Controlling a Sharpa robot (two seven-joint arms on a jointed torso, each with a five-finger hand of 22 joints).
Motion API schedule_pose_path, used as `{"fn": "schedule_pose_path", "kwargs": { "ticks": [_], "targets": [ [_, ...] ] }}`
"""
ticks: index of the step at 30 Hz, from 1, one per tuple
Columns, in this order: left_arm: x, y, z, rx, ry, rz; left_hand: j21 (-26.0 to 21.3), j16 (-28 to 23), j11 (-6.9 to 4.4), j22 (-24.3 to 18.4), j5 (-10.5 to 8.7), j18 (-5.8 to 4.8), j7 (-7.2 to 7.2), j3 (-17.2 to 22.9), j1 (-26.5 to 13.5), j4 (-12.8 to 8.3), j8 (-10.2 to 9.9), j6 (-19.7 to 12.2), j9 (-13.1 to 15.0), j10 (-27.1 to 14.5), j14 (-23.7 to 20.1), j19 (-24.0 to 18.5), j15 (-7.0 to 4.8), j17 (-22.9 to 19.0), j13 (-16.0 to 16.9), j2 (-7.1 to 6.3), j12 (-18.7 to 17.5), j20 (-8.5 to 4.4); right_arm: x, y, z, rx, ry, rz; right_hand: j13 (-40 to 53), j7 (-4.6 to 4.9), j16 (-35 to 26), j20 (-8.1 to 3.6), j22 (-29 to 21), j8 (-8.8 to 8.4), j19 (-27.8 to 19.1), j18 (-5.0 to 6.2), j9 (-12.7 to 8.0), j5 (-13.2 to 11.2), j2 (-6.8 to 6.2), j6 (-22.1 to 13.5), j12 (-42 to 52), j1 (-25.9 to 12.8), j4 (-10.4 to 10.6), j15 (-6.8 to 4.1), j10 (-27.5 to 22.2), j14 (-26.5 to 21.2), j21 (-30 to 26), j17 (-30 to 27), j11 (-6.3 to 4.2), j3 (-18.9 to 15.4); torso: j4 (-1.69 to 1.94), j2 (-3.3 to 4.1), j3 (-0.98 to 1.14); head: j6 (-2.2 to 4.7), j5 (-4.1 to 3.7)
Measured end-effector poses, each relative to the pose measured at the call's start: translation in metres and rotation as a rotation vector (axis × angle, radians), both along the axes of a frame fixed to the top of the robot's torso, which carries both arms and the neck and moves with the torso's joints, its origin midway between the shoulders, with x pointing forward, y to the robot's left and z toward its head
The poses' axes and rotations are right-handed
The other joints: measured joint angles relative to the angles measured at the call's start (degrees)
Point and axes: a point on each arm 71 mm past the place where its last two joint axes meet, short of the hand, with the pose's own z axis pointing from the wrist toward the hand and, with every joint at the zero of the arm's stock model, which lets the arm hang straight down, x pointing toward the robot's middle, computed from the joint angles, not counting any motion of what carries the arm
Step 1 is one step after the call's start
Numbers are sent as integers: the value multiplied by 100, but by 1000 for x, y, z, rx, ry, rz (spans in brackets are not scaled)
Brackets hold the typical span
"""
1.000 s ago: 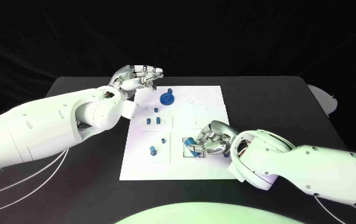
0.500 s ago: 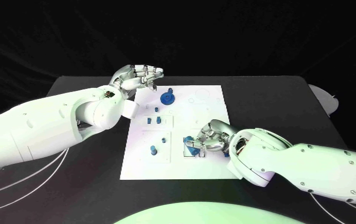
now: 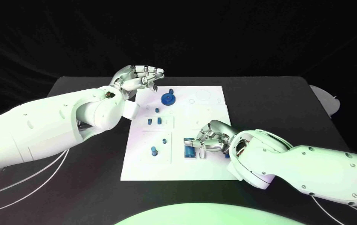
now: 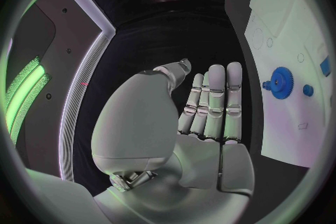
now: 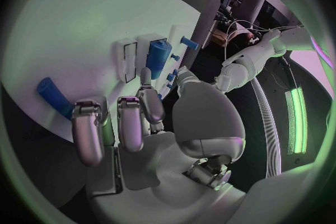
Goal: Assemble the parts on the task board
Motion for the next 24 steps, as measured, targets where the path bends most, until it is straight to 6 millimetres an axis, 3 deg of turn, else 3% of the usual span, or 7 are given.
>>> {"fn": "schedule_pose_path", "kwargs": {
  "ticks": [3, 5, 7, 10, 16, 24],
  "targets": [
    [0, 0, 0, 0, 0, 0, 0, 0, 0, 0, 0, 0, 0, 0, 0, 0, 0, 0, 0, 0, 0, 0, 0, 0, 0, 0, 0, 0, -1, -1, 1, 0, -11, 3, 0, 0, 0, 0, 0, 0, 0, 0, 0, 0, 0, 0, 0, 0, -14, 0, 0, 0, 0, 0, 0, -36, 1, 0, 1, 3, 5],
    [0, 0, 0, 0, 0, 0, 0, 0, 0, 0, 0, 0, 0, 0, 0, 0, 0, 0, 0, 0, 0, 0, 0, 0, 0, 0, 0, 0, -2, -2, 2, 0, -18, 4, 10, 0, 0, 0, 0, 38, 0, 0, 0, 141, 96, 0, 0, 96, -17, 0, 0, 0, 0, 0, 0, -80, 2, 0, 3, 4, 5],
    [0, 0, 0, 1, 1, 0, 0, 0, 14, 0, 0, 0, 0, 0, 0, 0, 22, 0, 0, -14, 0, 0, 0, -5, -4, 0, 0, 0, -3, -3, 3, 1, -25, 7, 34, 0, 0, 0, -1, 43, 0, 0, 0, 326, 178, 0, 0, 356, -19, 0, 0, 0, 0, 1, 0, -78, 2, 0, 3, 5, 6],
    [0, 0, 0, 1, 1, 0, 0, 0, 22, 0, 0, 0, 0, 0, 0, 0, 28, 0, 0, -22, 0, 0, 0, -5, -5, 0, 0, 0, -4, -5, 4, 1, -33, 12, 72, -20, 0, -43, -1, 108, 1, 0, 0, 469, 200, -20, 0, 778, -59, 0, 0, 0, 0, 5, 0, -38, 2, -1, 3, 5, 7],
    [0, 1, 0, 2, 1, 1, 0, 0, 22, 0, 0, 0, 0, 0, 0, 0, 28, 0, 0, -21, 0, 0, 0, -5, -5, 0, 0, 0, -8, -6, 7, 2, -42, 42, 161, -98, 22, -72, -1, 177, -6, 0, 7, 274, 178, 58, 208, 1456, -208, -52, 93, 10, 33, 4, -93, 111, -1, -1, 2, -6, 24],
    [0, 1, 0, 3, 1, 0, 0, 0, 21, 0, 0, 0, 0, 0, 0, 0, 27, 0, 0, -21, 0, 0, 0, -5, -5, 0, 0, 0, -13, -7, 6, -17, -43, 94, 171, -140, 22, -84, -2, 243, 0, 0, 20, 267, 90, 100, 305, 1738, -207, -73, 166, -11, 56, 4, -123, 176, -3, -4, 1, -19, 32]
  ]
}}
